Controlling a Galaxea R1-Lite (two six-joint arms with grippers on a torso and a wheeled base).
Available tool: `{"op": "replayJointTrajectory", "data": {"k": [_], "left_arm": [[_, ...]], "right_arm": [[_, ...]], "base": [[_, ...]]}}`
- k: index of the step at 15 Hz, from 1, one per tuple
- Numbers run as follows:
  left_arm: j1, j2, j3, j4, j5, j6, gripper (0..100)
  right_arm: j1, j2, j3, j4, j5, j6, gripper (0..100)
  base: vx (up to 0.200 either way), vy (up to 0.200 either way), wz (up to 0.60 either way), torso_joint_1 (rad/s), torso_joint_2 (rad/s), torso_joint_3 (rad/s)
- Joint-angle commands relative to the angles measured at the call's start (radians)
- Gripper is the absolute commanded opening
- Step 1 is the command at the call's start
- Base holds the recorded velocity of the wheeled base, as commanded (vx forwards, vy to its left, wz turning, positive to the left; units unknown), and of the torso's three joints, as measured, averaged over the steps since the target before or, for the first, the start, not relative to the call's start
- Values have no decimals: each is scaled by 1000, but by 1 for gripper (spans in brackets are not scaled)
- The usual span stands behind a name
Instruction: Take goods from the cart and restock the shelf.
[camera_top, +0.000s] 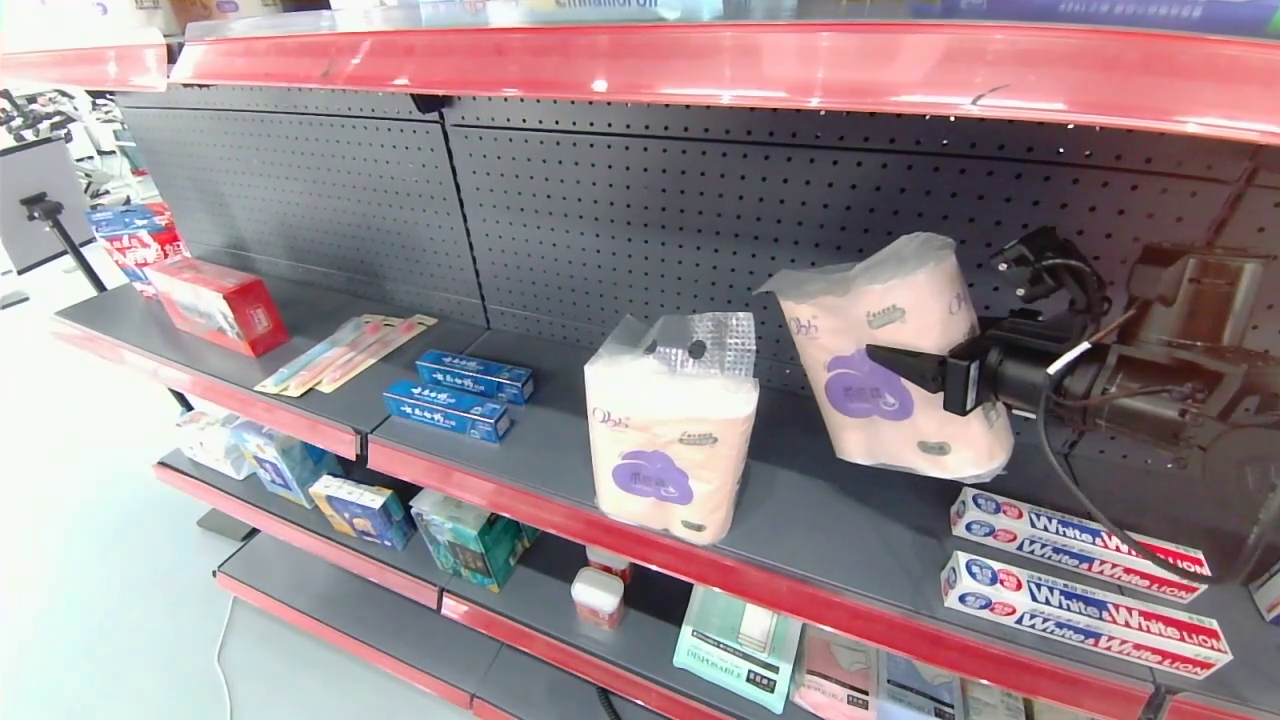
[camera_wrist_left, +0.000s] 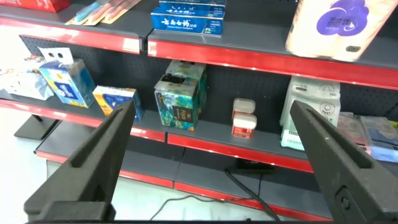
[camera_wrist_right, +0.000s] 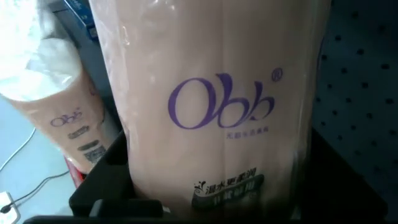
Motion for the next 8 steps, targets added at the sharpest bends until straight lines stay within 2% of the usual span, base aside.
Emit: {"op": "replayJointTrajectory", "data": {"k": [1, 3, 8], "left_arm": [[0, 2, 0, -1, 0, 0, 100], [0, 2, 0, -1, 0, 0, 100], [0, 2, 0, 1, 0, 0, 100]], "right_arm": [[-27, 131, -67, -50, 40, -14, 0], [-29, 183, -107, -86, 55, 16, 0], [68, 283, -211, -98, 75, 65, 0]], "base": [[0, 0, 0, 0, 0, 0], [0, 0, 0, 0, 0, 0], [0, 0, 0, 0, 0, 0]]}}
